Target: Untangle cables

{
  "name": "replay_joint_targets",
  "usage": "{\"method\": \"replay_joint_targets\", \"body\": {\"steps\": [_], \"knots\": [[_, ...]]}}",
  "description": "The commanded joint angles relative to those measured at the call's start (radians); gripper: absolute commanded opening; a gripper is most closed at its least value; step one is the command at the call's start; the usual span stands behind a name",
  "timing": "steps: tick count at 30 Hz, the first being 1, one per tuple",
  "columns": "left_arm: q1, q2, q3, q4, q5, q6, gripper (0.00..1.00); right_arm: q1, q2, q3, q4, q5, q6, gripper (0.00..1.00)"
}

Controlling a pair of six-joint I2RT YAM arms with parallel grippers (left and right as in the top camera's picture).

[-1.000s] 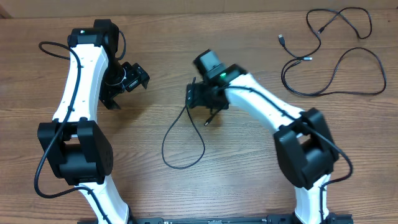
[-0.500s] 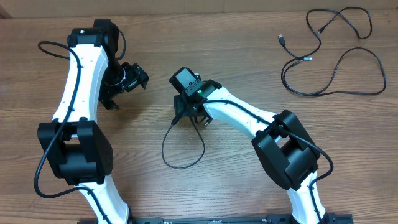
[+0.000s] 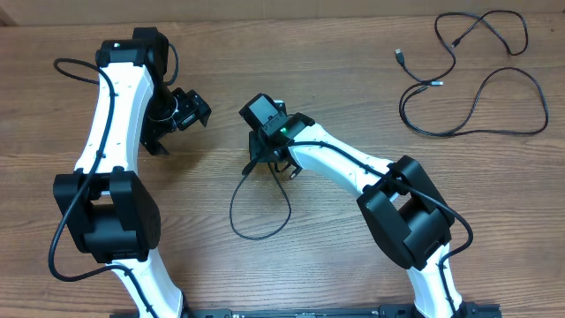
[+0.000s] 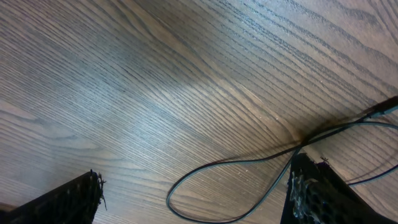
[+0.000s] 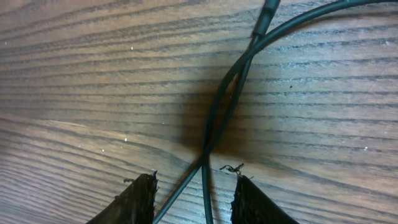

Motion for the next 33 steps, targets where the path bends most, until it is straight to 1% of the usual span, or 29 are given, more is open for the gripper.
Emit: {"method": "replay_joint_targets", "body": {"steps": [1, 13, 15, 19, 23, 26, 28, 31, 32, 33], "knots": [[0.001, -0.028, 0.021, 0.001, -0.014, -0.013, 1.0, 0.002, 0.011, -0.008, 0.013, 0.018, 0.017, 0.4], [0.0, -0.028, 0.021, 0.003, -0.01, -0.013, 0.99, 0.002, 0.013, -0.039, 0.042, 0.016, 0.021, 0.37], [-0.005, -0.028, 0.021, 0.007, -0.011, 0.006, 0.99, 0.002, 0.013, -0.039, 0.045, 0.017, 0.02, 0.37], [-0.038, -0.028, 0.021, 0.023, -0.012, 0.097, 1.0, 0.002, 0.021, -0.039, 0.055, 0.017, 0.021, 0.36], [-0.08, -0.028, 0.021, 0.026, -0.042, 0.113, 1.0, 0.002, 0.045, -0.039, 0.064, 0.01, 0.021, 0.35], [-0.102, -0.028, 0.021, 0.034, -0.069, 0.113, 1.0, 0.002, 0.063, -0.039, 0.061, 0.002, 0.021, 0.3], [-0.111, -0.028, 0.021, 0.039, -0.069, 0.111, 0.99, 0.002, 0.063, -0.039, 0.058, 0.002, 0.021, 0.24], [-0.116, -0.028, 0.021, 0.048, -0.069, 0.111, 0.99, 0.001, 0.063, -0.039, 0.061, 0.006, 0.021, 0.19], [-0.116, -0.028, 0.021, 0.049, -0.069, 0.111, 1.0, 0.001, 0.063, -0.039, 0.061, 0.011, 0.021, 0.16], [-0.116, -0.028, 0.021, 0.049, -0.069, 0.111, 0.99, 0.001, 0.063, -0.039, 0.059, 0.023, 0.021, 0.1]]}}
